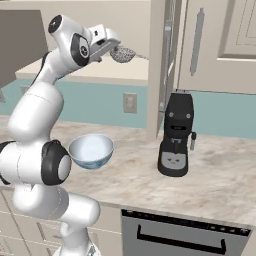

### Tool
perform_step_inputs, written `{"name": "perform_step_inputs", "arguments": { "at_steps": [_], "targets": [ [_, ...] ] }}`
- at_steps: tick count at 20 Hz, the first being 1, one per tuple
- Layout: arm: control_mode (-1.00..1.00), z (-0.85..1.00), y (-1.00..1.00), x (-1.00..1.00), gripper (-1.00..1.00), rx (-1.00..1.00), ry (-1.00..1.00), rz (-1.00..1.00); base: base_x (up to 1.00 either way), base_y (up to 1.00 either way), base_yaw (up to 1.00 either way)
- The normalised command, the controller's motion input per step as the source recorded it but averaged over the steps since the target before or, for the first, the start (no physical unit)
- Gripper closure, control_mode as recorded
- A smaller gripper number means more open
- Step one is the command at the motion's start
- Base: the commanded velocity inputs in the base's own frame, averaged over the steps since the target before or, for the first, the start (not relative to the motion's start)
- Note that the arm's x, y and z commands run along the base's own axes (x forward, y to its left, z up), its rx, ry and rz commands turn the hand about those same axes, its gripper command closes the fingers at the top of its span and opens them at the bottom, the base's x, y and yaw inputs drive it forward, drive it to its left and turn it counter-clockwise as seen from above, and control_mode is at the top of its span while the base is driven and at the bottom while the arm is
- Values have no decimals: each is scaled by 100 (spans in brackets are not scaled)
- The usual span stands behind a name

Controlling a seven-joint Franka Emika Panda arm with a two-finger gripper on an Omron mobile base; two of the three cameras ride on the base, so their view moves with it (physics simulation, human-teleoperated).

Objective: Open the cabinet and setup a tea strainer by placing it in the bowl upright.

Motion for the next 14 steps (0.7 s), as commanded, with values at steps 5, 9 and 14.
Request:
{"name": "perform_step_inputs", "arguments": {
  "at_steps": [5,9,14],
  "targets": [
    [-100,0,0,27,-100,0,0,3,0,0,0],
    [-100,-4,0,28,-100,0,0,6,0,0,0],
    [-100,-9,5,23,-100,0,0,7,0,0,0]
  ]
}}
